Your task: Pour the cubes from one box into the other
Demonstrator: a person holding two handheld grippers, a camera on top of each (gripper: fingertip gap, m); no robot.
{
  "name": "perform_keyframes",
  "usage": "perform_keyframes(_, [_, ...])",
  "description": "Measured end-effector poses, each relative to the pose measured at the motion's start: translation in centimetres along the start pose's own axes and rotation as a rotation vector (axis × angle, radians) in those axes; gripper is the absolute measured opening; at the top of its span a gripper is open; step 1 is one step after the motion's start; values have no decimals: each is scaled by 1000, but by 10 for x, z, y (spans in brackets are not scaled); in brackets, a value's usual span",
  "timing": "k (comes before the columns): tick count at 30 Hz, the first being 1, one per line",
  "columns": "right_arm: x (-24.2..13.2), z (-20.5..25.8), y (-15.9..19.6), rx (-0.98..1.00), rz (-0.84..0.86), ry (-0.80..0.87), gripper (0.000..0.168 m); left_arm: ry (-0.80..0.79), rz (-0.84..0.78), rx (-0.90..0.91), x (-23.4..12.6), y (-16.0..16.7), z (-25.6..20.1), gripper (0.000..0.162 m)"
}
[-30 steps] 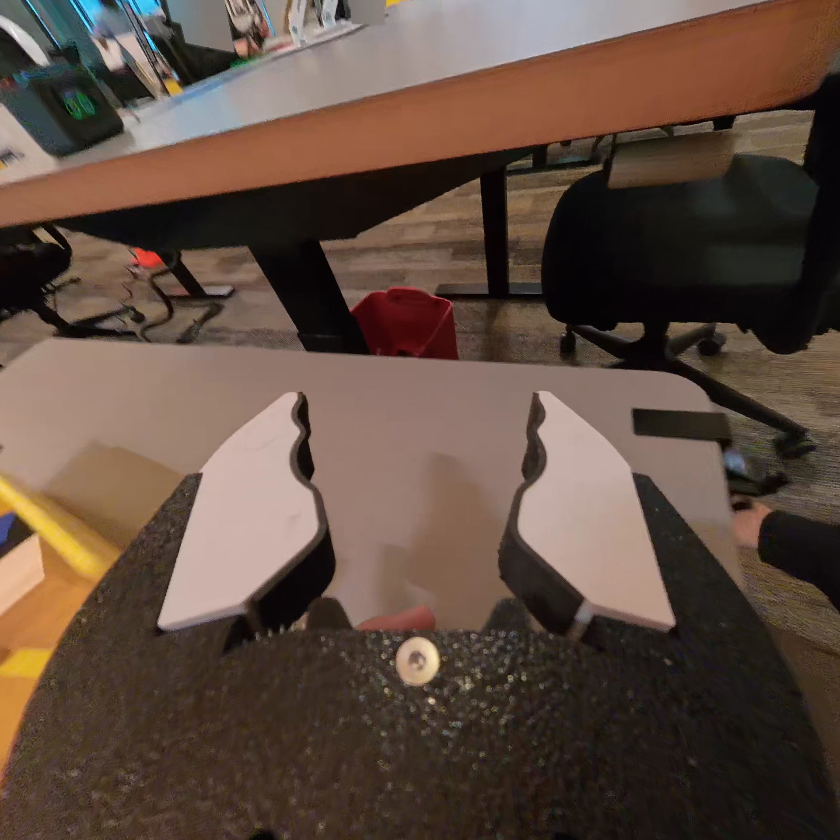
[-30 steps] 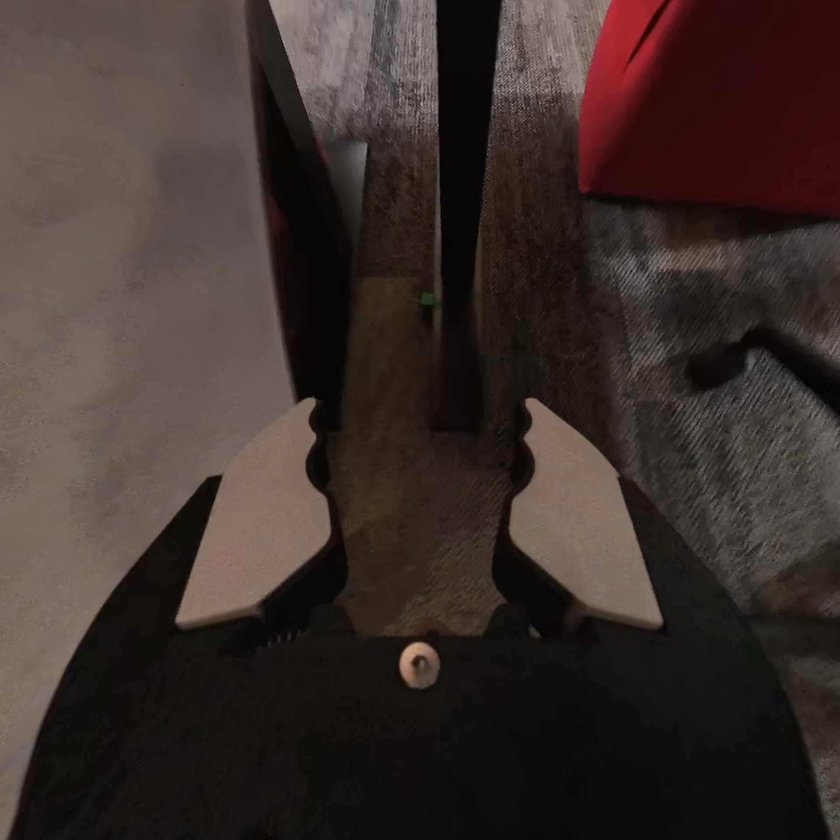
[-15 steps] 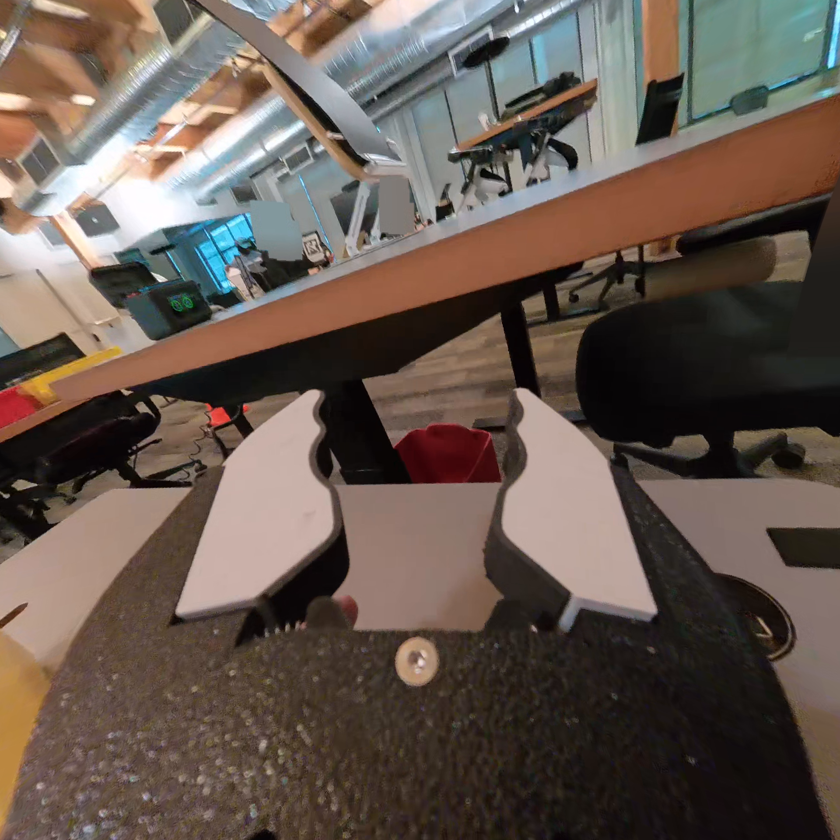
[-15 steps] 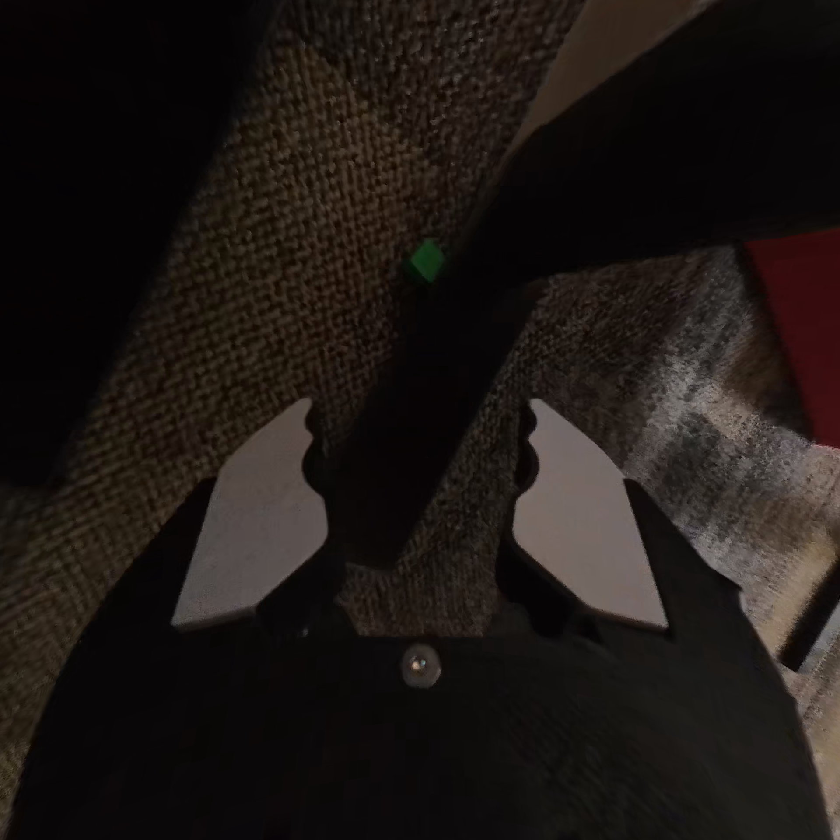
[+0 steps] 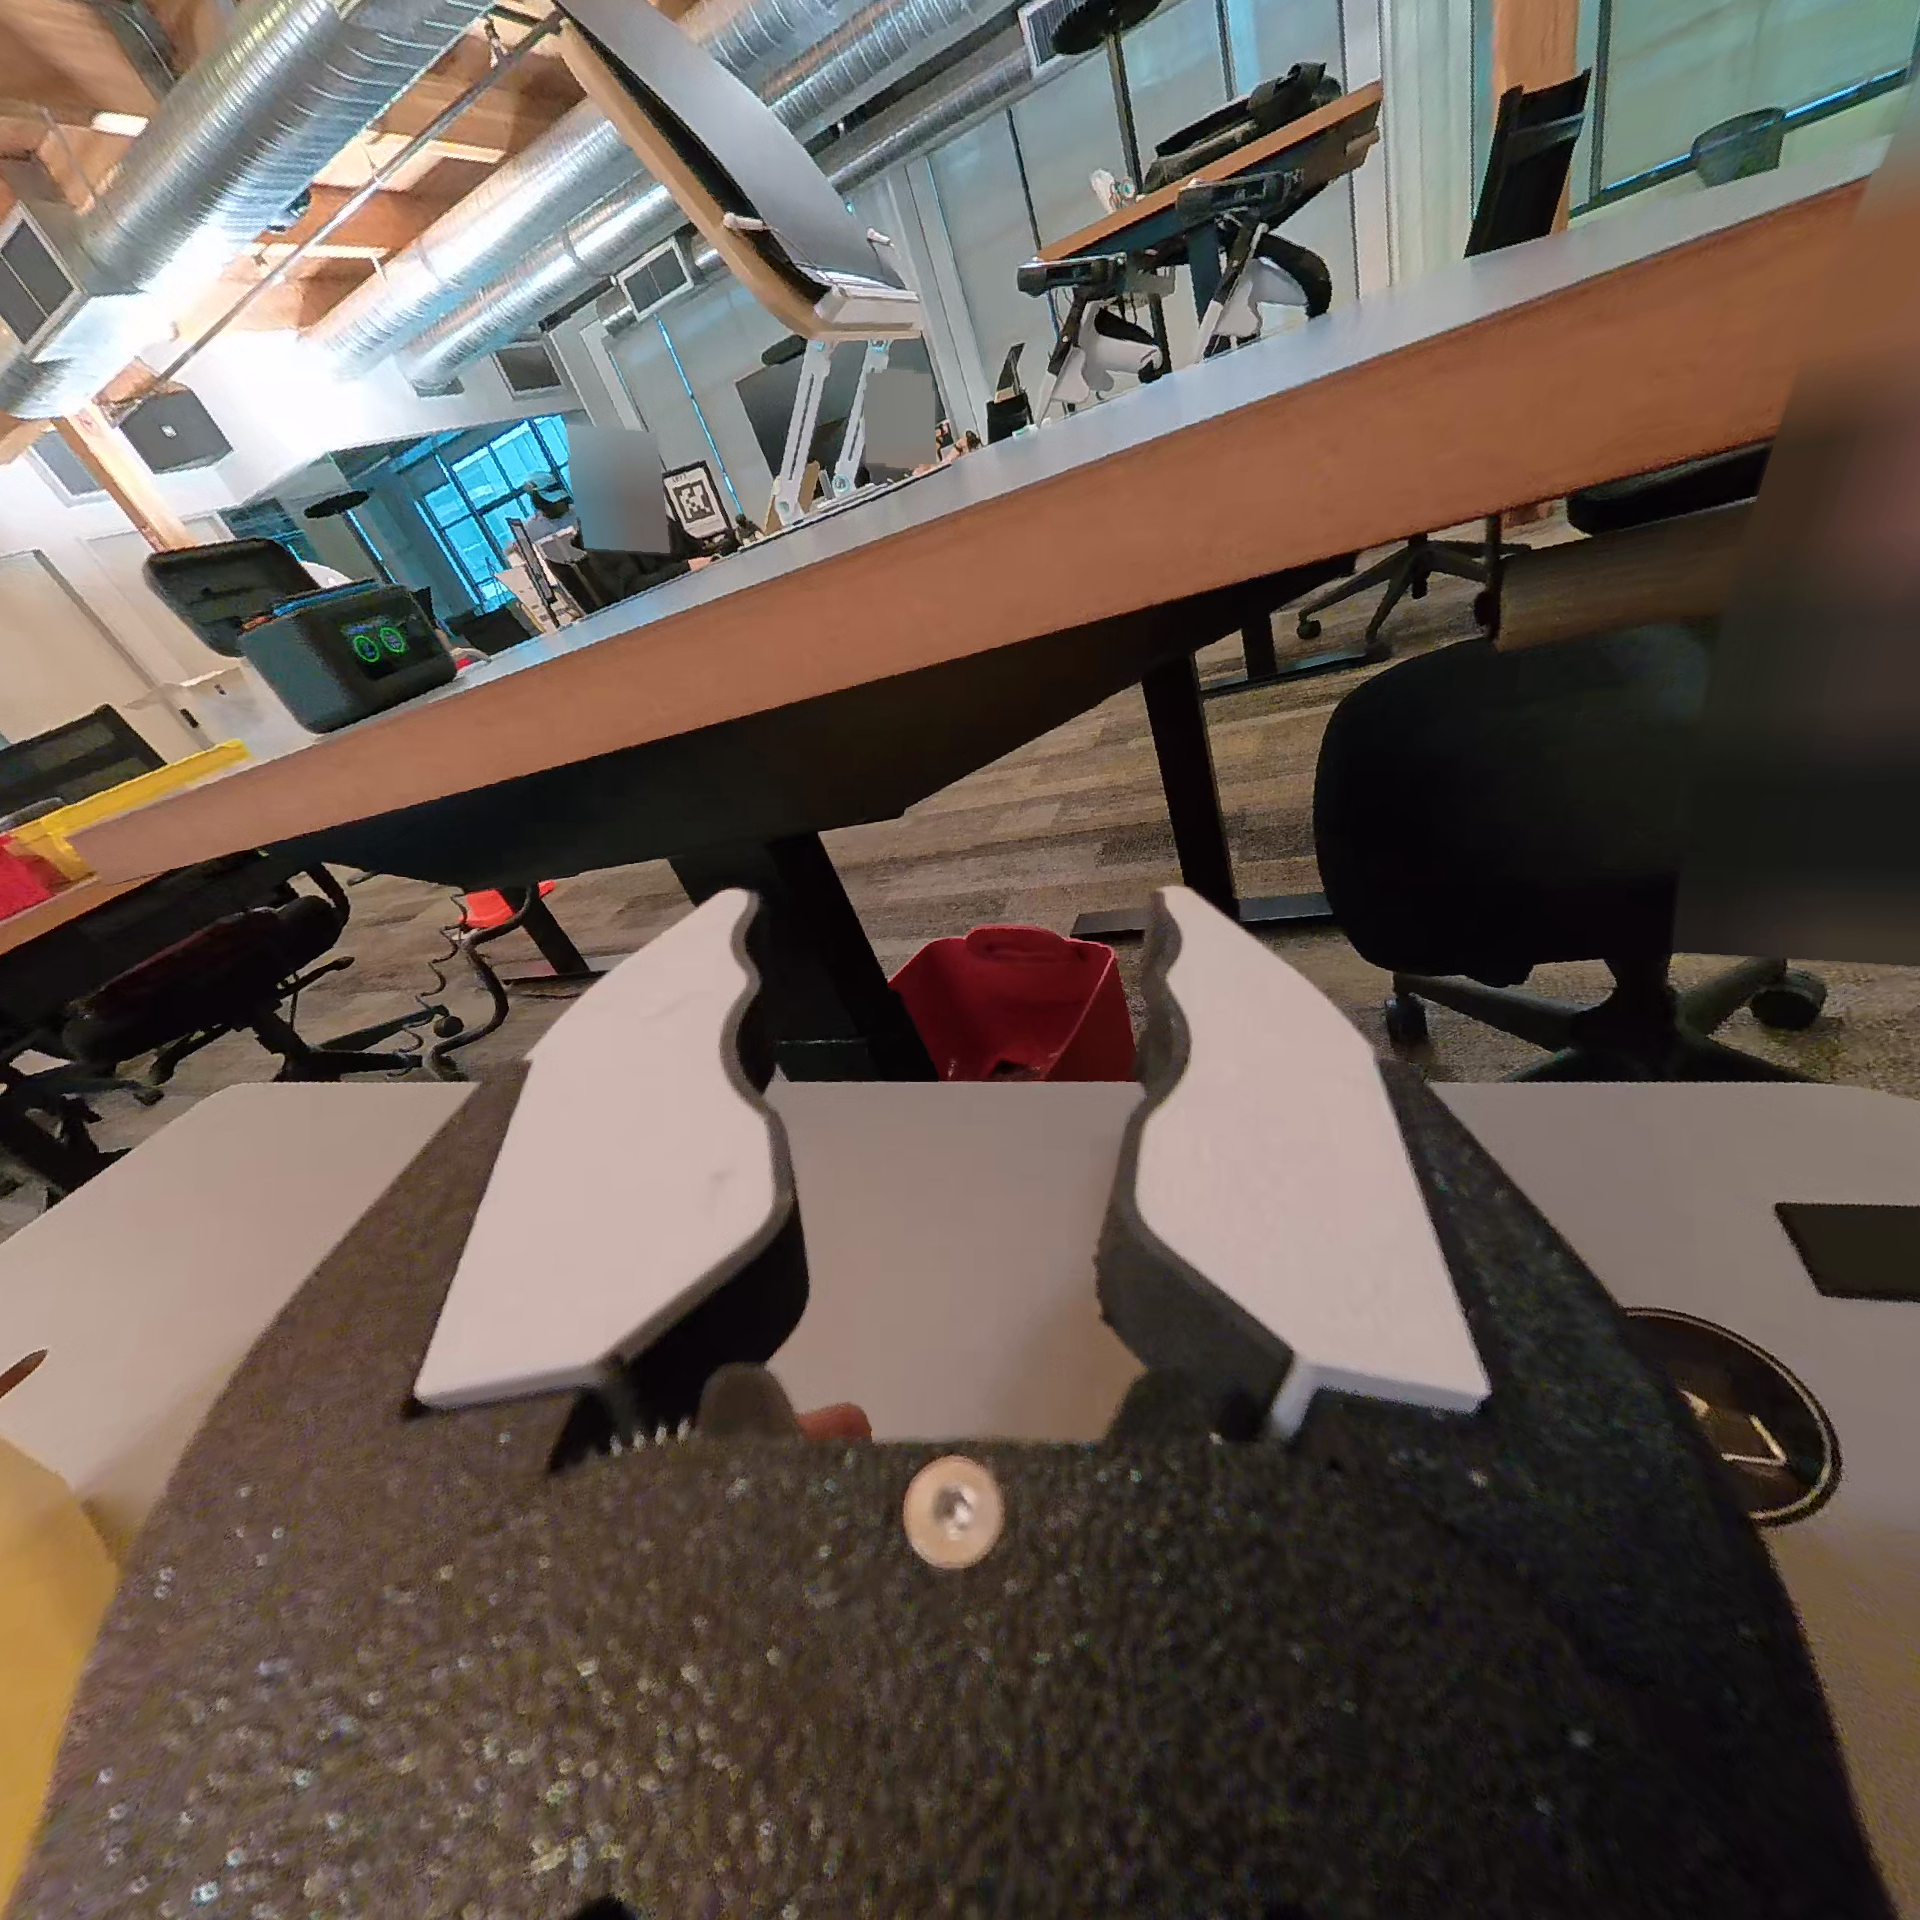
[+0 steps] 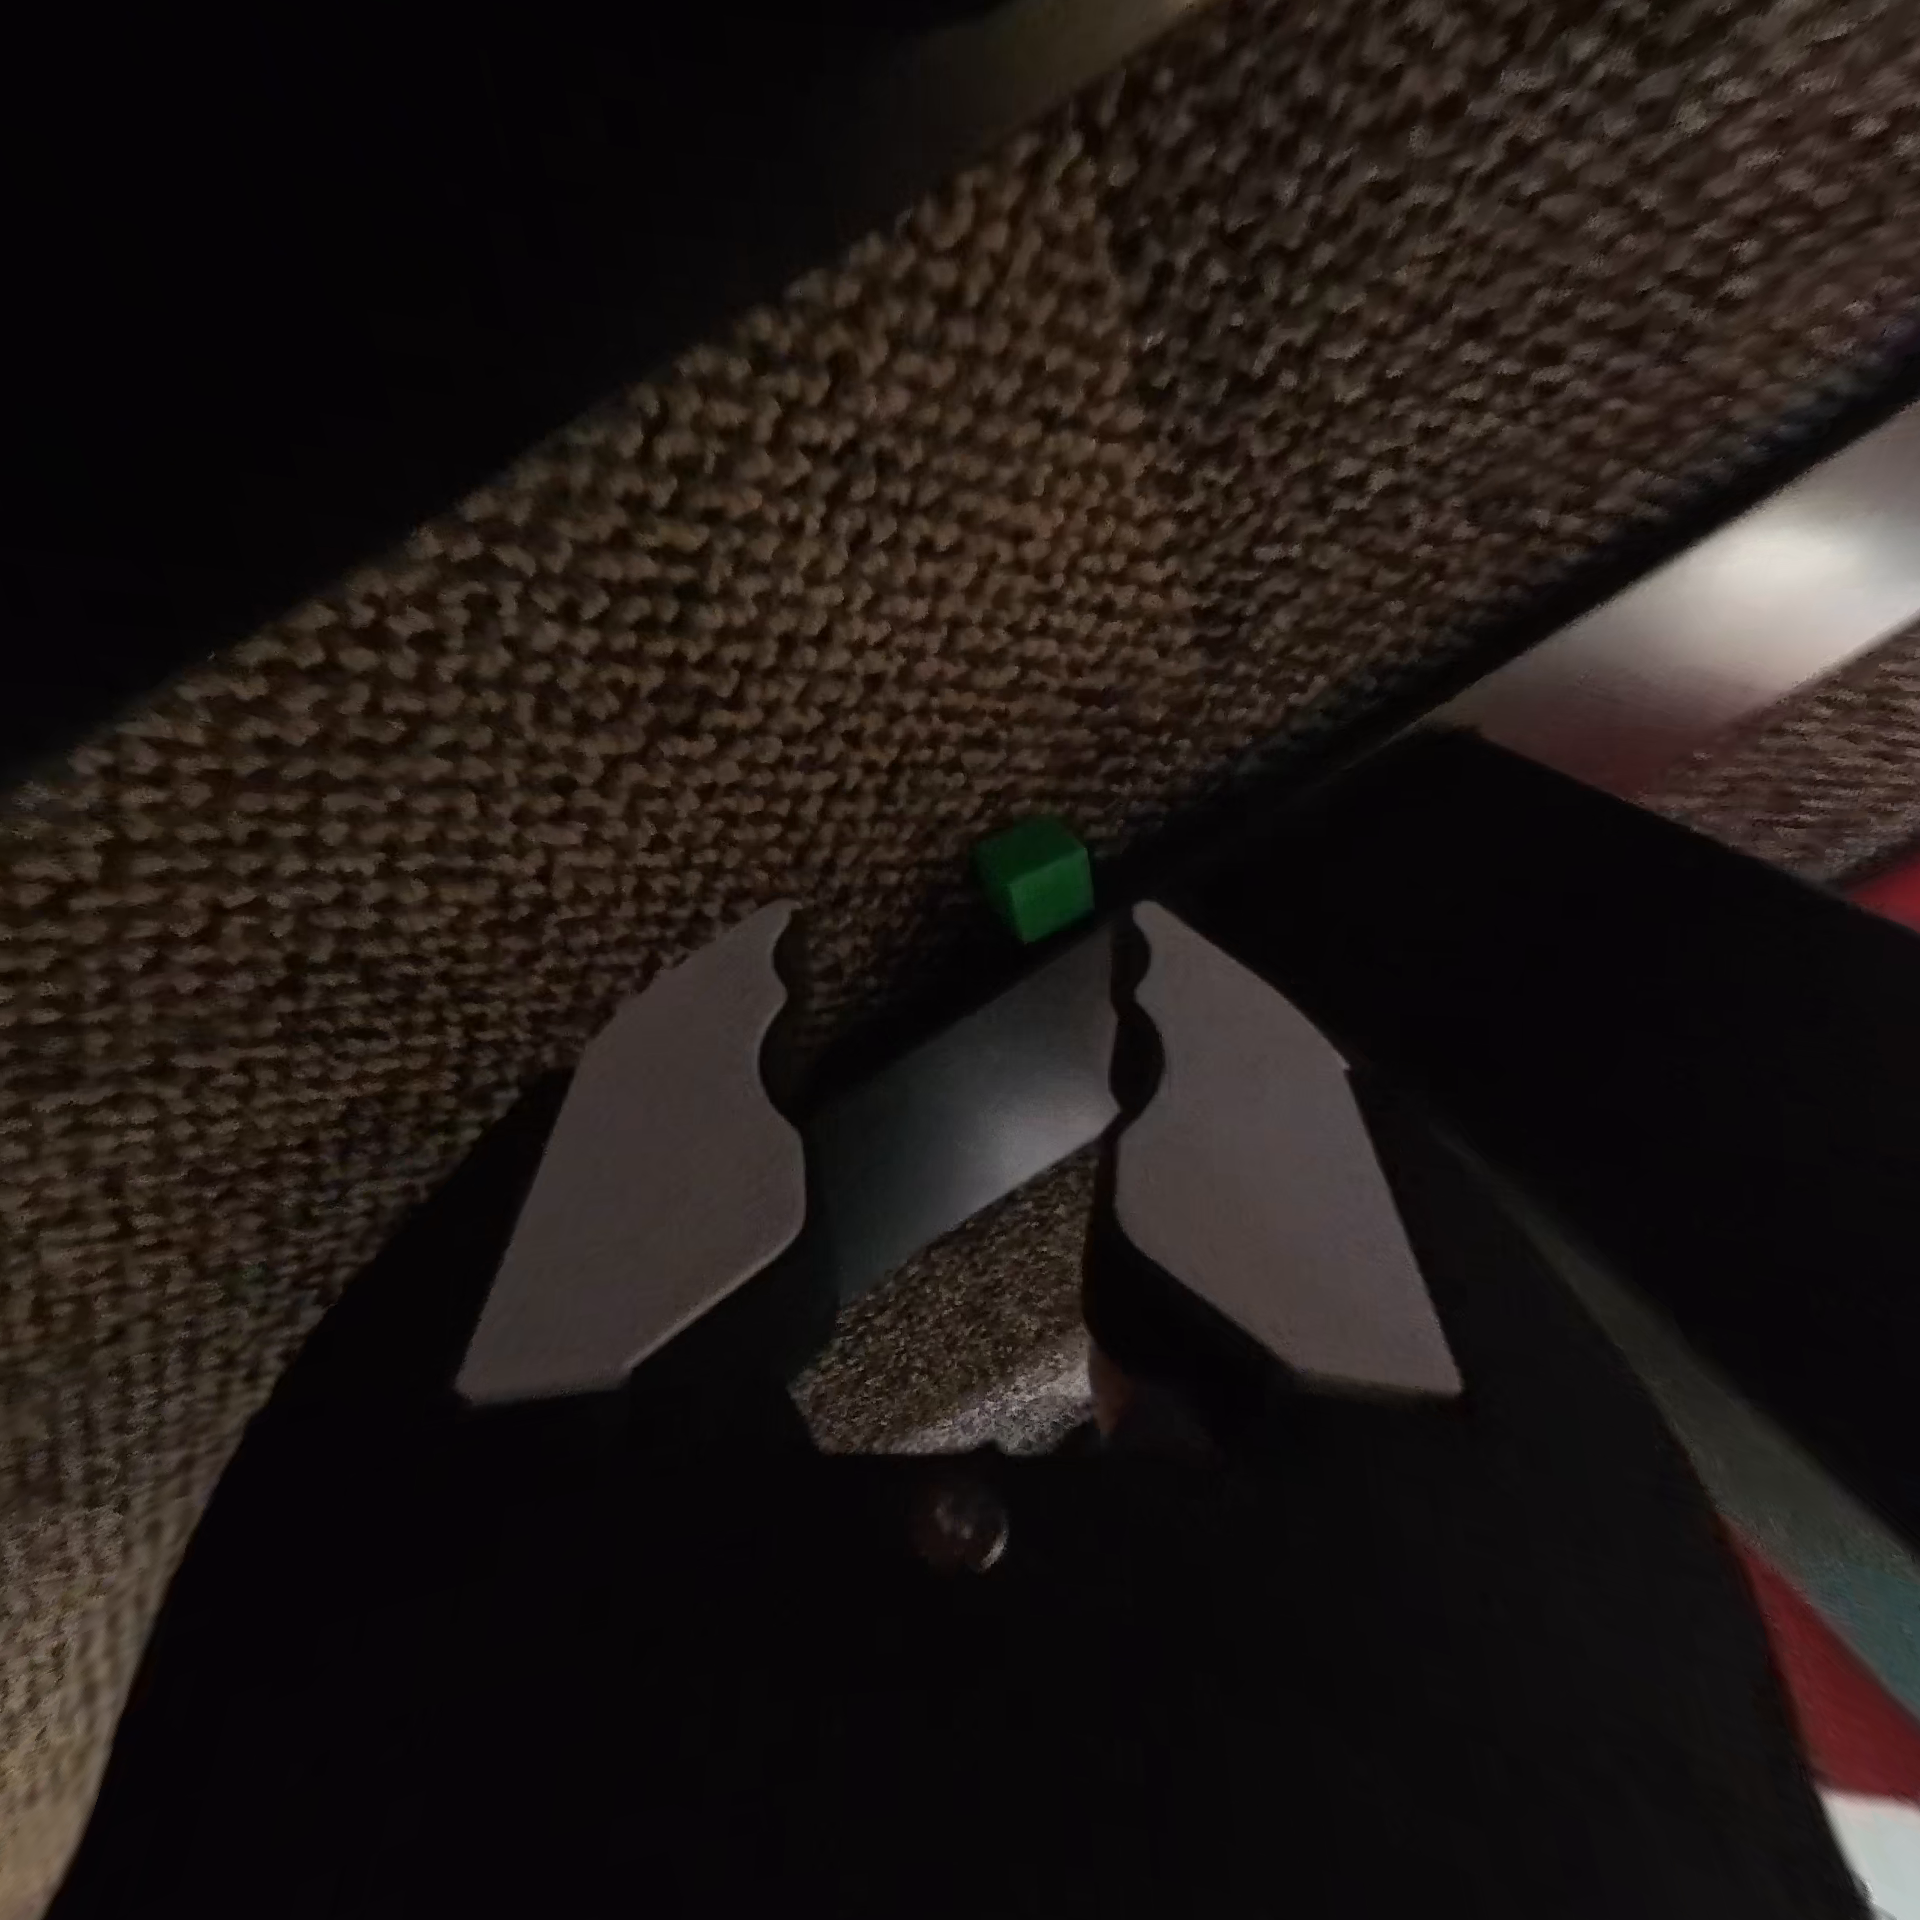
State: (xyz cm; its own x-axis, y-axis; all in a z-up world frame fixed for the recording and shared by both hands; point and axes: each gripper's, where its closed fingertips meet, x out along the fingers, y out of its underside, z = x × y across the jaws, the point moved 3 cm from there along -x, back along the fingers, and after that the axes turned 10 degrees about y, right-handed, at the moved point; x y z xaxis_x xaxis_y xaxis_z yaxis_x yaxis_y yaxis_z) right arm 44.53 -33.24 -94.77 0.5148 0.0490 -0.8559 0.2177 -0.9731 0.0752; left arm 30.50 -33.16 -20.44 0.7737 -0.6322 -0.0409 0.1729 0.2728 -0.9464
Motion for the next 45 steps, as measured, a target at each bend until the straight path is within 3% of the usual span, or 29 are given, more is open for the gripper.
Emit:
perform_keyframes(3, [11,-1,3,-40,40,-57,59,13,11,11,2,1,-2,66])
perform_keyframes(9, [20,-5,-10,-118,-43,-101,70,23,50,57,6,4,-8,63])
perform_keyframes(16, [30,-1,-4,-160,-103,-158,48,22,92,79,10,8,-10,59])
perform_keyframes(17, [27,3,-3,-186,-102,-220,23,22,103,92,11,8,-11,58])
perform_keyframes(18, [27,1,-5,-172,-120,-224,17,26,111,110,12,9,-13,57])
perform_keyframes(22, [42,-3,-2,-120,-97,-177,22,26,109,101,12,9,-12,55])
perform_keyframes(24, [51,-4,4,-134,-51,-110,35,34,125,118,14,11,-14,54])
perform_keyframes(26, [51,3,6,-142,-39,-151,22,35,137,131,15,12,-16,54])
perform_keyframes(29, [53,-2,5,-120,-42,-142,35,35,142,132,15,12,-16,53])
perform_keyframes(31, [53,0,6,-128,-45,-183,29,37,146,139,16,13,-17,52])
perform_keyframes(32, [52,6,7,-129,-44,-247,13,35,145,138,15,13,-16,52])
perform_keyframes(33, [52,8,6,-126,-50,-258,9,35,145,138,16,13,-17,51])
perform_keyframes(40, [53,7,12,22,-175,-247,2,40,152,147,16,14,-18,49])
perform_keyframes(45, [46,16,-3,-103,-54,-209,0,44,152,149,16,14,-19,48])
